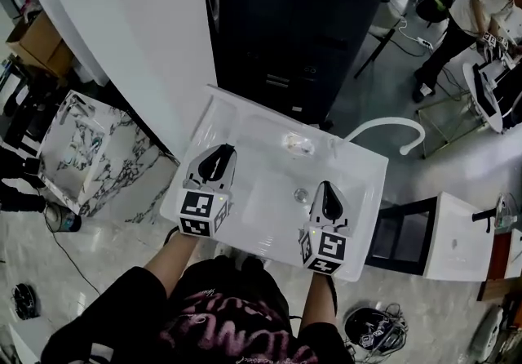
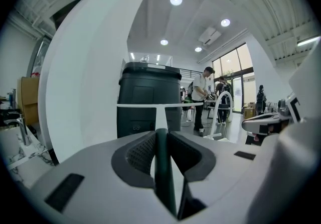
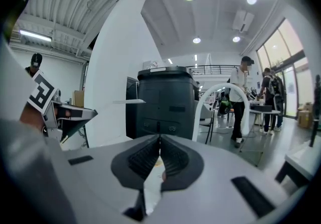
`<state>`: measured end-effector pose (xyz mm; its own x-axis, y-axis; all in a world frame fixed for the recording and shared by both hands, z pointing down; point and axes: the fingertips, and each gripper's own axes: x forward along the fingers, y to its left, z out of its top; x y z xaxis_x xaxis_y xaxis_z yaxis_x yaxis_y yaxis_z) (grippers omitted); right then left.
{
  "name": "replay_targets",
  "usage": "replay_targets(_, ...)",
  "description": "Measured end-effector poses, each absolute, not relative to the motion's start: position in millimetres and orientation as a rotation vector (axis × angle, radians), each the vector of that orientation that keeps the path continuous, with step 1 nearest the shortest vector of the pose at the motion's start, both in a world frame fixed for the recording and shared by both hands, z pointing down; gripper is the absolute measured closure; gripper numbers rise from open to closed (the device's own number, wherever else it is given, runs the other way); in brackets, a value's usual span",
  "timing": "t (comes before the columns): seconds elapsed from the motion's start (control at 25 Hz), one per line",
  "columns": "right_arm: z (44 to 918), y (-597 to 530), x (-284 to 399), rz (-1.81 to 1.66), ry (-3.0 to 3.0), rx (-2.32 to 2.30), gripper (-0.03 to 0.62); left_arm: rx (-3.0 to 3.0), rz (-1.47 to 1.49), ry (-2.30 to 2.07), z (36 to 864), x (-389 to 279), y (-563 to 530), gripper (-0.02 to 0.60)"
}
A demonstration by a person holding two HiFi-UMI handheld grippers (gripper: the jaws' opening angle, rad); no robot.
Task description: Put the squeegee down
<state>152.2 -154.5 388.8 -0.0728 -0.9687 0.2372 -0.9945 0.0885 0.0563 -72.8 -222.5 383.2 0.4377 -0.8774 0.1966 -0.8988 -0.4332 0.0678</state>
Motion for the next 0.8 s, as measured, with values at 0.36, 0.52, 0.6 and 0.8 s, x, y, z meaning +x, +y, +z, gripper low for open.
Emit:
replay_targets(0.36, 398, -162, 164, 0.215, -2.15, 1.97, 0.572, 2.509, 0.236, -1.576, 392, -62, -229, 0.492)
replay_targets(0.52, 404, -163, 165, 0.228, -2.142, 1.961, 0.572, 2.504, 0.25, -1.572, 397, -61, -230, 0.492)
replay_targets(0.6, 408, -163, 165, 0.238, -2.139, 1.959, 0.572, 2.501, 0.255, -1.572, 400, -62, -230, 0.492)
replay_targets(0.8, 415, -165, 162, 0.255, -2.14, 1.955, 0.572, 2.48, 0.27, -1.568, 409, -65, -232, 0.492)
